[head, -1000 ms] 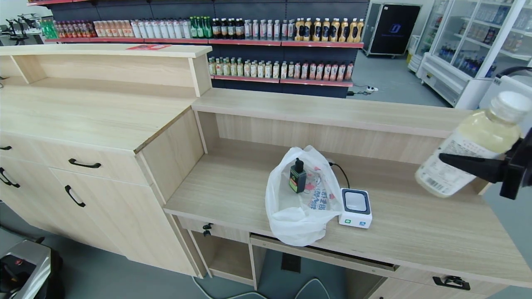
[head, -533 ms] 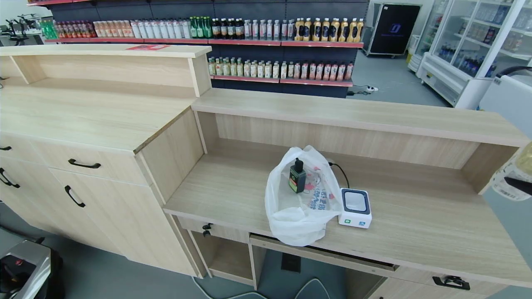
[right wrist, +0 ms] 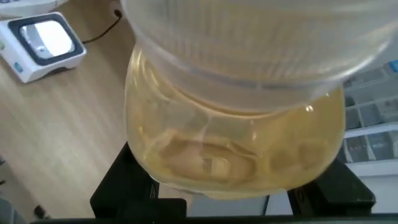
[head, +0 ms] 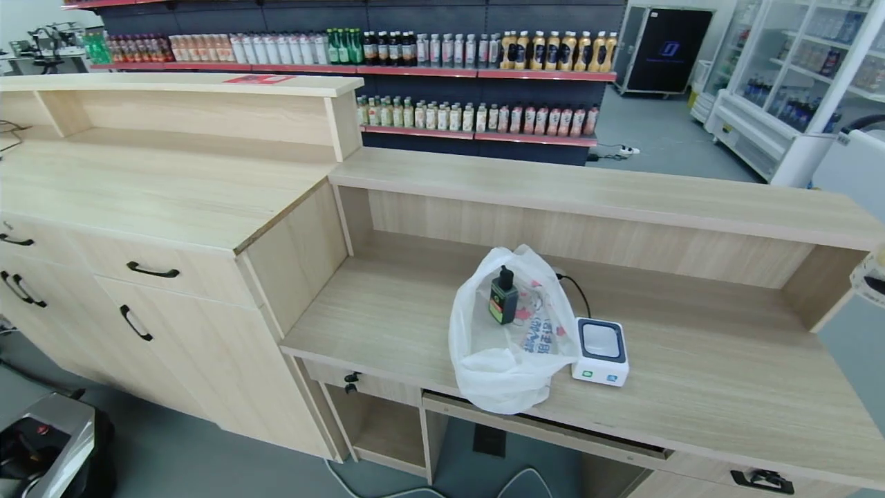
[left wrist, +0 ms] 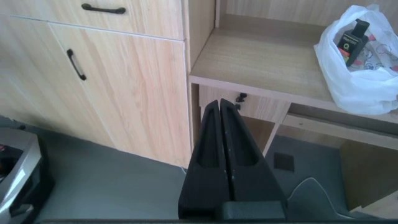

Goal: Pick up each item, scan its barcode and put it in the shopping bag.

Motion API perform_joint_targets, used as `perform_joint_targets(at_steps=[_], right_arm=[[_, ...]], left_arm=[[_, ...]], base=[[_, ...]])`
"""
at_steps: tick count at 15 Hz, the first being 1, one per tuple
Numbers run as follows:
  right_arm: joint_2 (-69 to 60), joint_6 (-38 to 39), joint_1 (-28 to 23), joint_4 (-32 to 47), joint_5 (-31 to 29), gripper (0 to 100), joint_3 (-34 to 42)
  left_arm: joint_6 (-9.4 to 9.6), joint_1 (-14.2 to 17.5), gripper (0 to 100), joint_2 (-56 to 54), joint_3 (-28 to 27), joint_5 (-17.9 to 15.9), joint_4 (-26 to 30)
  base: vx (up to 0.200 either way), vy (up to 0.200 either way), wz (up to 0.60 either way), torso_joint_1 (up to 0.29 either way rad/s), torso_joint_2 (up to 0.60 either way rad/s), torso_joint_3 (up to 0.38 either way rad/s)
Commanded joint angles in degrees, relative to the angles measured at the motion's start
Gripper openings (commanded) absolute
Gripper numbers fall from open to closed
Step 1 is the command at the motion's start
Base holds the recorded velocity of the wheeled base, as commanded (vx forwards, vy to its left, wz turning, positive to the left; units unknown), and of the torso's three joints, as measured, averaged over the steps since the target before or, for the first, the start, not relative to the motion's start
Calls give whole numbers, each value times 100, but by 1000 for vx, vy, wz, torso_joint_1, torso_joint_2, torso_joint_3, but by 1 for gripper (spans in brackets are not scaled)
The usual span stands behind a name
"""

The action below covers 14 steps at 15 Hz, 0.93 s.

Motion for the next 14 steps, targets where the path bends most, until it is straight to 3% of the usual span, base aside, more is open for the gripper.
perform_joint_targets(at_steps=[1,7,14], right_arm=[[751,21,83,-708,23,0,0],[2017,-217,30,-796,58,0,-97],[2869,-586,329,-796,726,0,-317]], left_arm=[[0,2,0,-2,0,2,0],[0,2,0,-2,0,2,0],[0,2,0,-2,0,11,0]], base=[[0,0,600,2,-2,-7],[0,0,100,0,1,0],[0,0,0,0,0,0]])
